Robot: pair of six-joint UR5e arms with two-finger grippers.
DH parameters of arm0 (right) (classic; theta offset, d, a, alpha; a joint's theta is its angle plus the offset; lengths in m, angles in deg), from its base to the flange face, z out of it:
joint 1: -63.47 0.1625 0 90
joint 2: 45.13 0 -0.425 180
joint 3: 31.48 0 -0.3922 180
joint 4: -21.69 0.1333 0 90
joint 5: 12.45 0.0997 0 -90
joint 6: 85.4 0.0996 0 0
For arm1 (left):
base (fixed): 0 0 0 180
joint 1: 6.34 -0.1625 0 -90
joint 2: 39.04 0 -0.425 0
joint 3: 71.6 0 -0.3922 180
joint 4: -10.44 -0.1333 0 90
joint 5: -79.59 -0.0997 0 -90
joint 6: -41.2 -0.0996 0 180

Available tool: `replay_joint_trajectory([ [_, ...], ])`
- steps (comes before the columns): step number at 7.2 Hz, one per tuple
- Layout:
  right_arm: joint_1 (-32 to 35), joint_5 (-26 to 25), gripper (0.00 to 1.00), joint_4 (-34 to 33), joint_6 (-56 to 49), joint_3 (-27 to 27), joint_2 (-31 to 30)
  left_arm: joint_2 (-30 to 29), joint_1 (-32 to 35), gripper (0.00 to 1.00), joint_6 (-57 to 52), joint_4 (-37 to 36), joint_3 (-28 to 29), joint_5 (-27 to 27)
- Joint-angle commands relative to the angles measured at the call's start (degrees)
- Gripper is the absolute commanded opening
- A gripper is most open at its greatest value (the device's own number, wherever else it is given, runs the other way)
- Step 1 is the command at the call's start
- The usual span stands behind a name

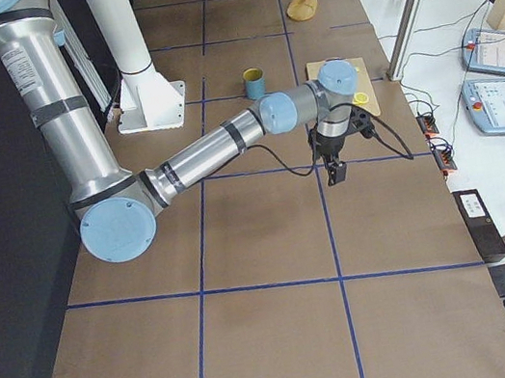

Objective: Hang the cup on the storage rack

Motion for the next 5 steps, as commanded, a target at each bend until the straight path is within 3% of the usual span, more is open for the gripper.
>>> replay_joint_trajectory([
  [1,6.5,-0.3,1.00,3.5,-5.1,0.8,-11.1,-0.5,0.0,1.00,0.1,1.6,-2.1,0.0],
  [3,6.1,-0.4,1.00,8.0,2.6,0.0,-10.6,-0.7,-0.1,1.00,-0.2,3.8,-4.7,3.6],
  [5,5.7,-0.2,1.00,10.0,3.0,-0.1,-10.1,0.4,-0.7,1.00,0.4,15.1,-4.6,14.1],
])
